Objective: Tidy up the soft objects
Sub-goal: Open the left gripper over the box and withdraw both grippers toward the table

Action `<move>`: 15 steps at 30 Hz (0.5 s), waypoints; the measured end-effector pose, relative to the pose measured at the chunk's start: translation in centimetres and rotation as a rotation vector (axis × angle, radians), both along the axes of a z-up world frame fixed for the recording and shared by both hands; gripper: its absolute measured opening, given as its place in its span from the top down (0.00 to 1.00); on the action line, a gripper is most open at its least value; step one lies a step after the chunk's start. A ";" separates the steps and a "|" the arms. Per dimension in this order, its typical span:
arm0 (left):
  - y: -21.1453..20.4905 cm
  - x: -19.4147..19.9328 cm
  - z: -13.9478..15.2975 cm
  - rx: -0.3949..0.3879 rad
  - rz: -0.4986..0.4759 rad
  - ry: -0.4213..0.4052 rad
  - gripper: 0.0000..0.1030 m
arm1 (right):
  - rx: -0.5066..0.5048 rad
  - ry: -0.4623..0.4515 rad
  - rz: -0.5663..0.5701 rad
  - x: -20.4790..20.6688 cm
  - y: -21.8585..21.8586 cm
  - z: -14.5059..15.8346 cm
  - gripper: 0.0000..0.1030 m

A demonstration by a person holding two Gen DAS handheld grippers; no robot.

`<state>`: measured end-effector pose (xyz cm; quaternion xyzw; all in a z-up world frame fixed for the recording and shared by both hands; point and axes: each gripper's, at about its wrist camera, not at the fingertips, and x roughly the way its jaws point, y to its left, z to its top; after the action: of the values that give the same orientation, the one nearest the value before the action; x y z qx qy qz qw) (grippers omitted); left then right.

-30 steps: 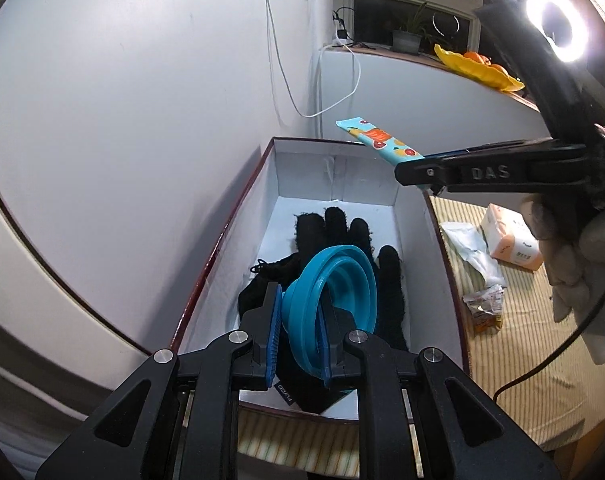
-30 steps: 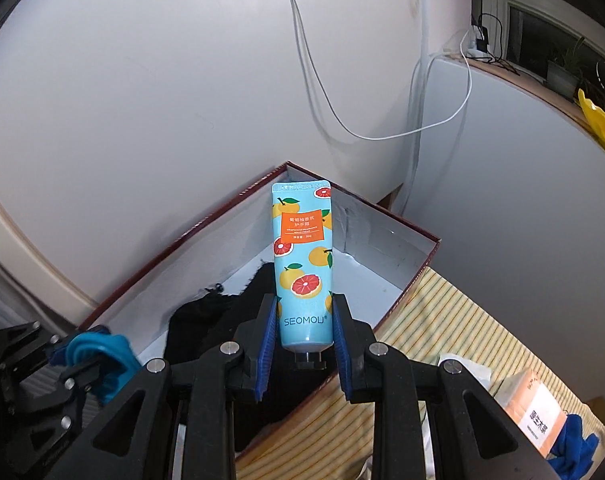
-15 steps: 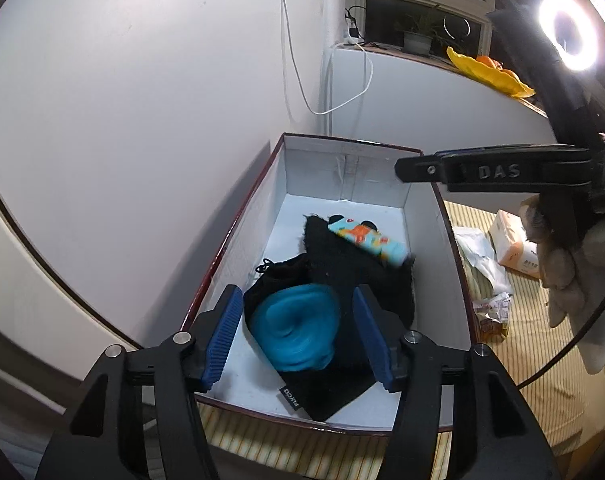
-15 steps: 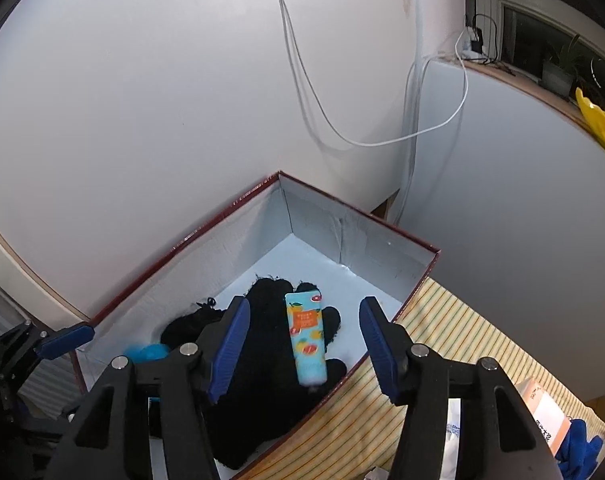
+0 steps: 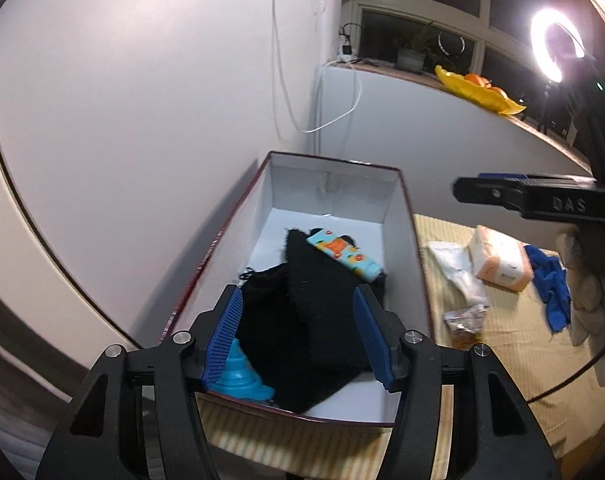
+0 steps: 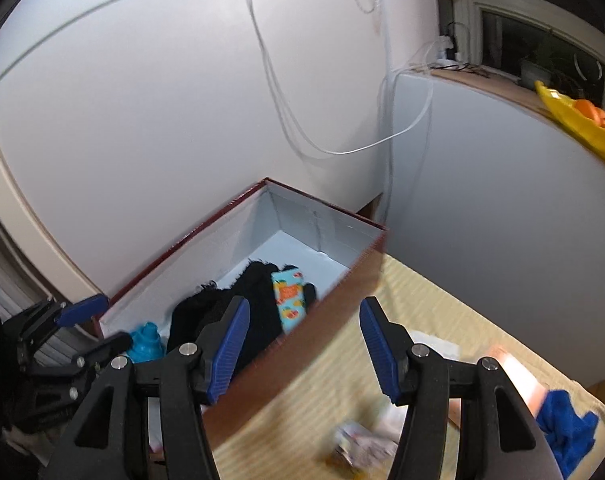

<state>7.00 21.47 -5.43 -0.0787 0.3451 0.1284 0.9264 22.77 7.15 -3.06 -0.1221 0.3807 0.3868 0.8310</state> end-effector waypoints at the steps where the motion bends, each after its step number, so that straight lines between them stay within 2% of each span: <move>1: -0.5 -0.1 0.2 -0.003 -0.012 -0.006 0.45 | 0.003 -0.004 -0.006 -0.2 -1.0 0.2 0.48; 9: -4.0 -0.3 1.1 -0.011 -0.089 -0.027 0.45 | 0.059 -0.007 -0.101 -1.6 -10.1 1.8 0.46; 15: -6.9 -0.6 1.6 -0.022 -0.150 -0.041 0.45 | 0.082 -0.001 -0.196 -2.0 -17.0 1.8 0.41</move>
<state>6.41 14.53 -3.88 -0.0655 0.3325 0.0530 0.9393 20.75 -9.84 -1.24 -0.0502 0.3743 0.3190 0.8693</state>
